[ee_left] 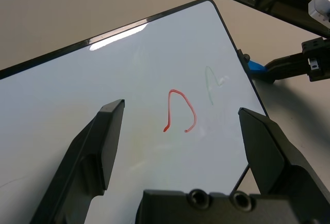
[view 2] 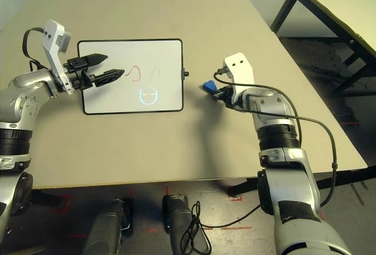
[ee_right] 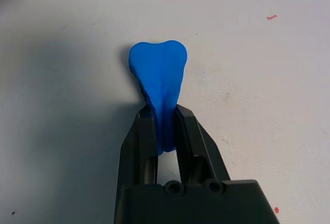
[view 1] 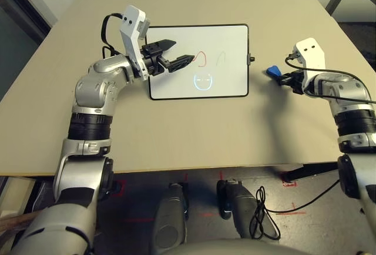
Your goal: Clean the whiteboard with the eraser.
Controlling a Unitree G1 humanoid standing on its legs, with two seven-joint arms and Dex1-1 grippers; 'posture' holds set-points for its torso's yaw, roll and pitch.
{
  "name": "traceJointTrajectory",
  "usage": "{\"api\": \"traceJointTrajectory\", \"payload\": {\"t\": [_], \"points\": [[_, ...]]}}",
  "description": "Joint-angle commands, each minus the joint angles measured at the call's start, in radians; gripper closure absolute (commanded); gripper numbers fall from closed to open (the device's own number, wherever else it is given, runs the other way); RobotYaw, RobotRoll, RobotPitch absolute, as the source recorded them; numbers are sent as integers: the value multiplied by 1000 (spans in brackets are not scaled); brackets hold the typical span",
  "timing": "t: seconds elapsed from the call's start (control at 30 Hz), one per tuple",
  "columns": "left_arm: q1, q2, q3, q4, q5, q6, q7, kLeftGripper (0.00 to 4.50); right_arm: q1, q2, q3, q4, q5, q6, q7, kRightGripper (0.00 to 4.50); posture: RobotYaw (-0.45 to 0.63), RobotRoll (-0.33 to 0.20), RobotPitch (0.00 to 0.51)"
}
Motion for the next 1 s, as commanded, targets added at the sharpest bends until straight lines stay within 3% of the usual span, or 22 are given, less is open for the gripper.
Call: {"api": "traceJointTrajectory", "payload": {"t": [0.03, 0.2, 0.43, 0.53, 0.77, 1.0], "points": [[-3, -4, -10, -2, 3, -1, 0, 0, -35, -3, -19, -17, -10, 13, -42, 4096, 18, 0, 208], [5, -4, -12, -16, 1, 4, 3, 0, -138, 18, -25, -146, 15, 54, -66, 4116, 17, 0, 204], [-6, -11, -13, 0, 7, -4, 7, 0, -228, 162, 32, -385, 71, 200, -62, 4117, 13, 0, 196], [-2, -12, -13, -9, 5, -1, 9, 0, -210, 207, 66, -397, 57, 183, -70, 4117, 16, 0, 197], [13, -1, -3, -50, -5, 24, 16, 0, -117, 219, 153, -286, -33, -44, -76, 4152, 46, 0, 205], [26, 9, 3, -84, -14, 47, 22, 0, -34, 254, 188, -309, -46, -67, -65, 4170, 56, 0, 212]]}}
